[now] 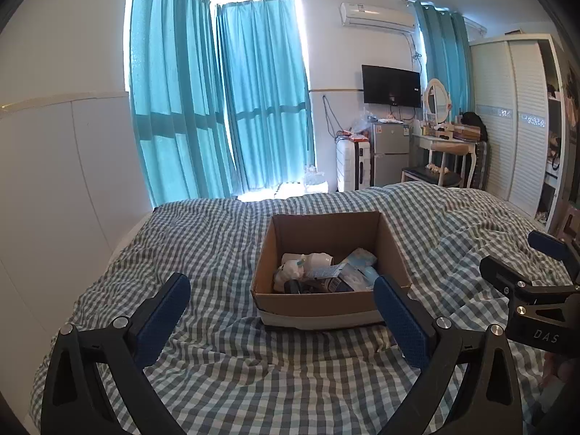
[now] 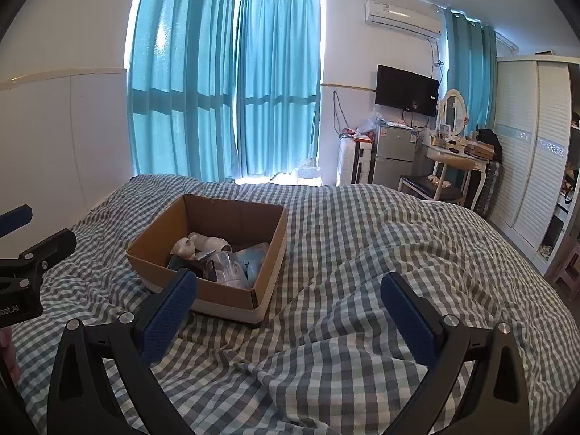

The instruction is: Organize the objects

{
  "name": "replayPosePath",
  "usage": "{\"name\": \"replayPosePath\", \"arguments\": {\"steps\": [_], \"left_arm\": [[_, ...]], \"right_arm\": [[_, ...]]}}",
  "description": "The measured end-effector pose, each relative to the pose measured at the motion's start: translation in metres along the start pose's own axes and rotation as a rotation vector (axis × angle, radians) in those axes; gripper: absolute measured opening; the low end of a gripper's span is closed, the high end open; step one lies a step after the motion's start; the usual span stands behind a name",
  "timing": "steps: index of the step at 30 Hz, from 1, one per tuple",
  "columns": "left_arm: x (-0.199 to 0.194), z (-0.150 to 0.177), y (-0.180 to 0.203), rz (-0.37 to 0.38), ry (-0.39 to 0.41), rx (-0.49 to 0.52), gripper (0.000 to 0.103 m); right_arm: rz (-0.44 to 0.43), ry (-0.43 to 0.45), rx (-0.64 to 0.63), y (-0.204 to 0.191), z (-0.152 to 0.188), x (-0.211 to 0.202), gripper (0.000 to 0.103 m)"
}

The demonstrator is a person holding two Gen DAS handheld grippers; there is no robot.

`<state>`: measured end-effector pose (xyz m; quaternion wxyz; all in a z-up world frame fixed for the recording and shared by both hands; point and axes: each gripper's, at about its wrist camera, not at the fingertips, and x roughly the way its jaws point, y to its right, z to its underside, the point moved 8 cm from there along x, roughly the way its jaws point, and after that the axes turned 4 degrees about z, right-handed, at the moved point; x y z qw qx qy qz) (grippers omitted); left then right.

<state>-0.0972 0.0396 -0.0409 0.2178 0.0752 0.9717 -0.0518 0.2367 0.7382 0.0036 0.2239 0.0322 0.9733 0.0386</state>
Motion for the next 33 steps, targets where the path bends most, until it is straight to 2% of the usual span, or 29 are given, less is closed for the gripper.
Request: {"name": "replayPosePath", "arguments": {"steps": [33], "left_arm": [[-0.0006,0.0022,-0.0051,0.008,-0.018,-0.036,0.103]], "right_arm": [[0.016,-0.013,-0.029,-0.0077,0.0047,0.0051,0.102]]}}
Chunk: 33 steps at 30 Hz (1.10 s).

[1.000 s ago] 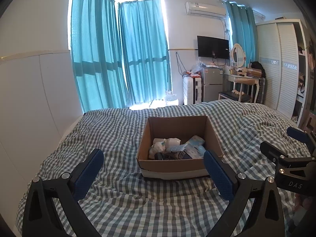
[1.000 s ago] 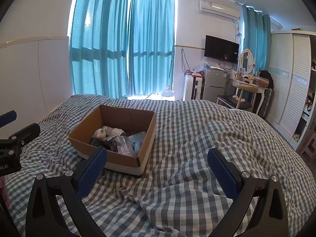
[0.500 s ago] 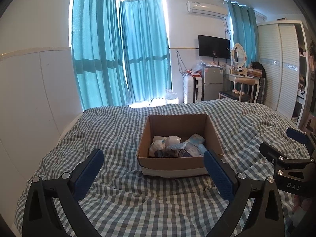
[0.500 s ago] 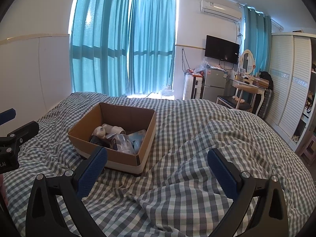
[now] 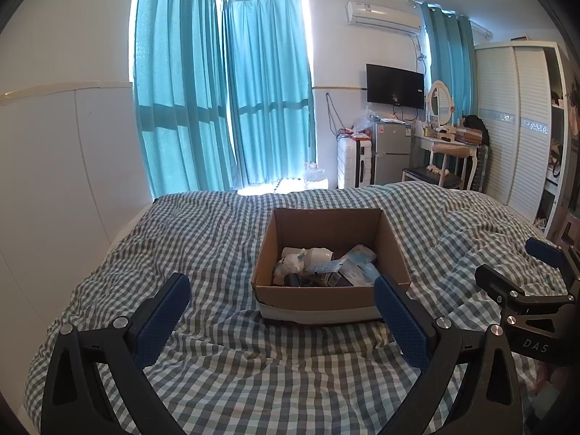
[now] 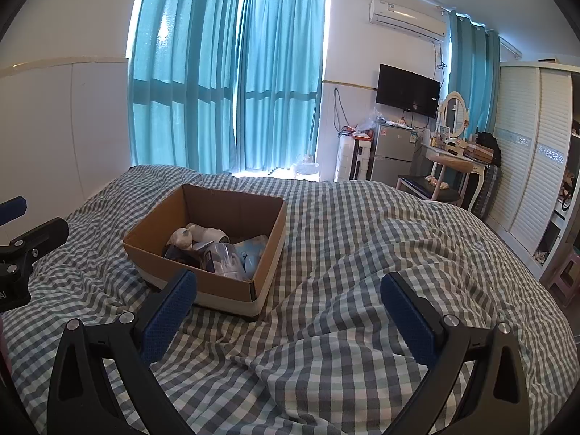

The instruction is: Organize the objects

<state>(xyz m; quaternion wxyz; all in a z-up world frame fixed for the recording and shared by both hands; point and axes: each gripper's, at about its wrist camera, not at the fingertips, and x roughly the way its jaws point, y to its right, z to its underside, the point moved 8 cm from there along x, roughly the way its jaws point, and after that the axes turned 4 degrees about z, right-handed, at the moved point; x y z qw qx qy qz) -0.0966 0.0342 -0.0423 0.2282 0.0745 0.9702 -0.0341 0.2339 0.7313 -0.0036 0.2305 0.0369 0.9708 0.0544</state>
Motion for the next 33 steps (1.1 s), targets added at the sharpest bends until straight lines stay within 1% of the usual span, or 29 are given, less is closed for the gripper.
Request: {"name": "replayPosePath", "arguments": {"steps": [12,15,20,26,33], "left_arm": [[0.0008,0.0043,0.0037,0.001,-0.004,0.006,0.103],[0.0000,0.0046,0.0051,0.014,-0.001,0.007,0.103],[-0.0006,0.0057,0.0074,0.015,-0.002,0.008,0.103],[-0.0004,0.0075,0.0076,-0.003,-0.005,0.011,0.103],[-0.0054,0.0058,0.0081,-0.022,0.025,0.032,0.103]], "right_arm": [[0.003,-0.001,-0.002,-0.0003,0.0008,-0.0001,0.102],[0.002,-0.001,-0.003,-0.0004,0.0008,0.0000,0.102],[0.002,-0.006,-0.007,-0.0005,0.0036,0.0011,0.102],[0.004,-0.006,-0.009,-0.0003,0.0044,0.0012,0.102],[0.006,-0.013,-0.015,-0.0014,0.0047,0.0019,0.102]]}}
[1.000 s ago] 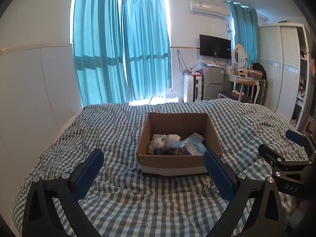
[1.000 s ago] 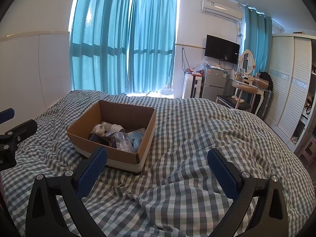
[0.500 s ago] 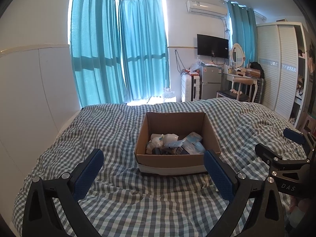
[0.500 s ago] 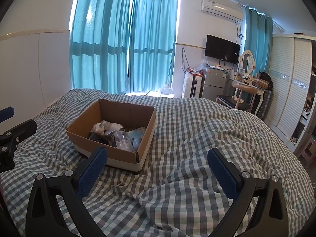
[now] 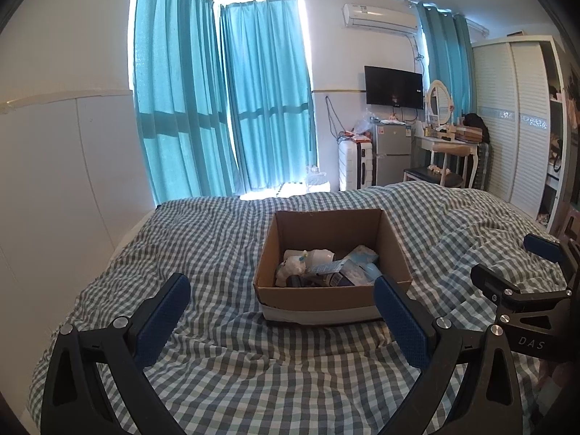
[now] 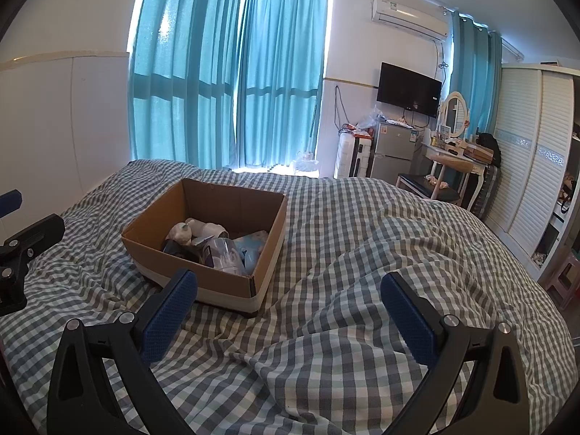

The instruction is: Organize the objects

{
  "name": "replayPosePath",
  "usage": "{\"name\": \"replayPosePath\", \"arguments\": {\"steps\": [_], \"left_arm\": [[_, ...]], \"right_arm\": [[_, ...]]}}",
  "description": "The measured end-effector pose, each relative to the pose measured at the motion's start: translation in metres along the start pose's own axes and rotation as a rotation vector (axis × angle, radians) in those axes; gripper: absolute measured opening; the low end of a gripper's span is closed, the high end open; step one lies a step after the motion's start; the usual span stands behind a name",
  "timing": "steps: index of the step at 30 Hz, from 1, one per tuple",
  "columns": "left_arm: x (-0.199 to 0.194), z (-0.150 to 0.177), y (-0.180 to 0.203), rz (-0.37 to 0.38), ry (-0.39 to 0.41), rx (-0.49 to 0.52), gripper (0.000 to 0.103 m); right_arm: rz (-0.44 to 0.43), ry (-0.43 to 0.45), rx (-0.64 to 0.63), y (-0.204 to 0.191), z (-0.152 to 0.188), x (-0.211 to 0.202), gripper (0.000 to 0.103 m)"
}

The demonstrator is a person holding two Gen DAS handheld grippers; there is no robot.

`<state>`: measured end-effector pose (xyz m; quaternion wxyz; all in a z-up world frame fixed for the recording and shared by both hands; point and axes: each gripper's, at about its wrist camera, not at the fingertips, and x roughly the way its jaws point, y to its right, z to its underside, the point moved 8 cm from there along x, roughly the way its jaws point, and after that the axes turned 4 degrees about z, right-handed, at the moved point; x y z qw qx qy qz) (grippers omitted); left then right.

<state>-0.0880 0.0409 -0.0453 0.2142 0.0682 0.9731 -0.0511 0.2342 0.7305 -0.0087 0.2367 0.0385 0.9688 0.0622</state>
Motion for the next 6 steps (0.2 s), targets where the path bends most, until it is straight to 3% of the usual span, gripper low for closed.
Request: {"name": "replayPosePath", "arguments": {"steps": [6], "left_arm": [[0.0001,0.0010,-0.0015,0.010,-0.004,-0.008,0.103]], "right_arm": [[0.001,-0.001,0.000,-0.0005,-0.0004,0.0000,0.102]]}}
